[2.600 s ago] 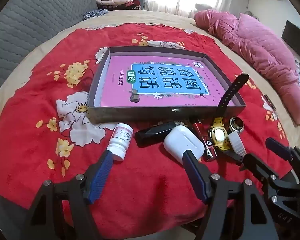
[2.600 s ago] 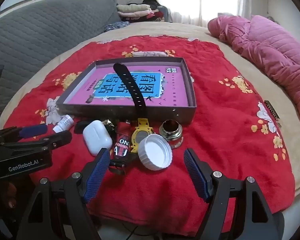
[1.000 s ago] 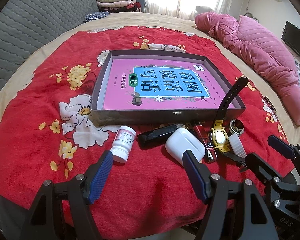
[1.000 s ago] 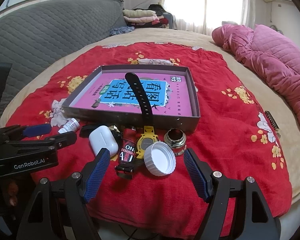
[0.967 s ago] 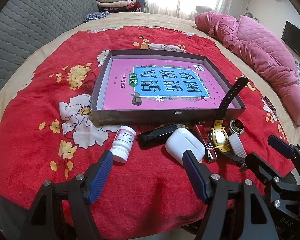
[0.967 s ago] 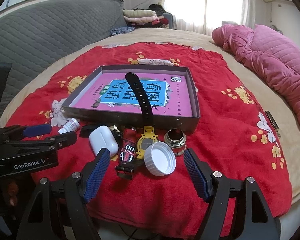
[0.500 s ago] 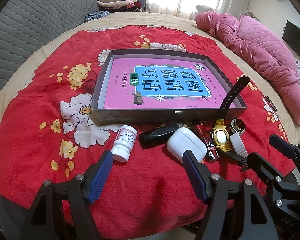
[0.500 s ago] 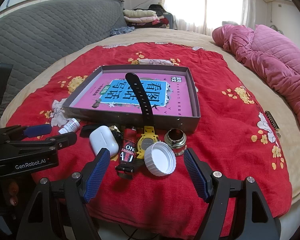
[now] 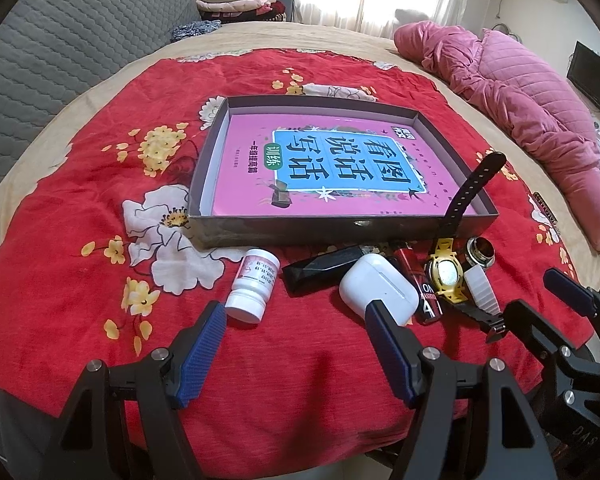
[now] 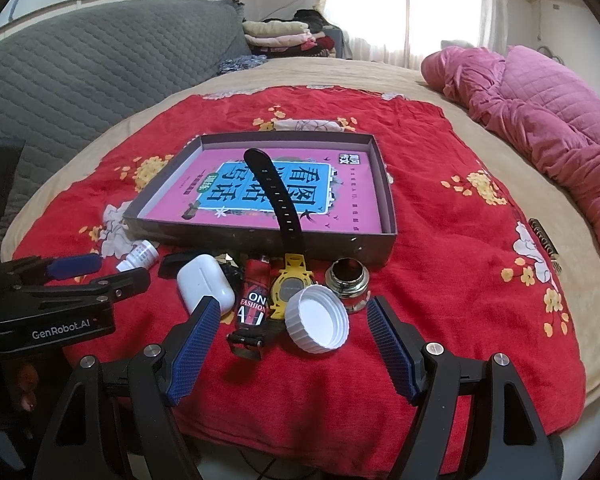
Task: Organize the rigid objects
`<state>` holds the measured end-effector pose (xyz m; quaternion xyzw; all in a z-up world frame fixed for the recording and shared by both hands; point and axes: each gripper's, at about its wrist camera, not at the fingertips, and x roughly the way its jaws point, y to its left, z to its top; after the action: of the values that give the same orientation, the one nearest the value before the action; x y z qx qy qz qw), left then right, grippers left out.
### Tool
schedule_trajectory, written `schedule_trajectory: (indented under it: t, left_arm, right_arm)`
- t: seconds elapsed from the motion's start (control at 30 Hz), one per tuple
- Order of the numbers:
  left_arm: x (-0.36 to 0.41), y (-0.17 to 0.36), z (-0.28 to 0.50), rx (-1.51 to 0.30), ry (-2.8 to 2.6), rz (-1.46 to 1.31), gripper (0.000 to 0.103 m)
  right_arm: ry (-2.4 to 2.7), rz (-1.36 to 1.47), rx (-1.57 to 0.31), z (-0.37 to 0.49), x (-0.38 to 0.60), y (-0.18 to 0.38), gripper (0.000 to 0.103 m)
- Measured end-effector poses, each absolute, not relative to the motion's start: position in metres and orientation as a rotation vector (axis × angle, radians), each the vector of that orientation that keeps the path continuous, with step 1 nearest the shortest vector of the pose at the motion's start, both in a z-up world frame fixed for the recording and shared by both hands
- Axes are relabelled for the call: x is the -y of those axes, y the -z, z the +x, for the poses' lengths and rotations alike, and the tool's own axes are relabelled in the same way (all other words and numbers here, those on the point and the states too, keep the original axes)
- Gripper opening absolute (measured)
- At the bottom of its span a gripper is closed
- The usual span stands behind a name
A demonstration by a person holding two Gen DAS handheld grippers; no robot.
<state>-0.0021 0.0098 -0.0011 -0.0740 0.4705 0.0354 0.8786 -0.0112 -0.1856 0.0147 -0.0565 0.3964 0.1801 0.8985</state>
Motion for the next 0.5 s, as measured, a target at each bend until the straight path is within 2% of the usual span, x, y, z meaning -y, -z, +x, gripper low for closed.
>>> schedule_trajectory:
  t: [0.5]
  left_arm:
    - [-0.033,0.005,-0.008,-1.001,-0.109,-0.187,0.071]
  right_arm:
    - [-0.324,-0.081,-0.818,-0.005,0.204,-0.014,0.077]
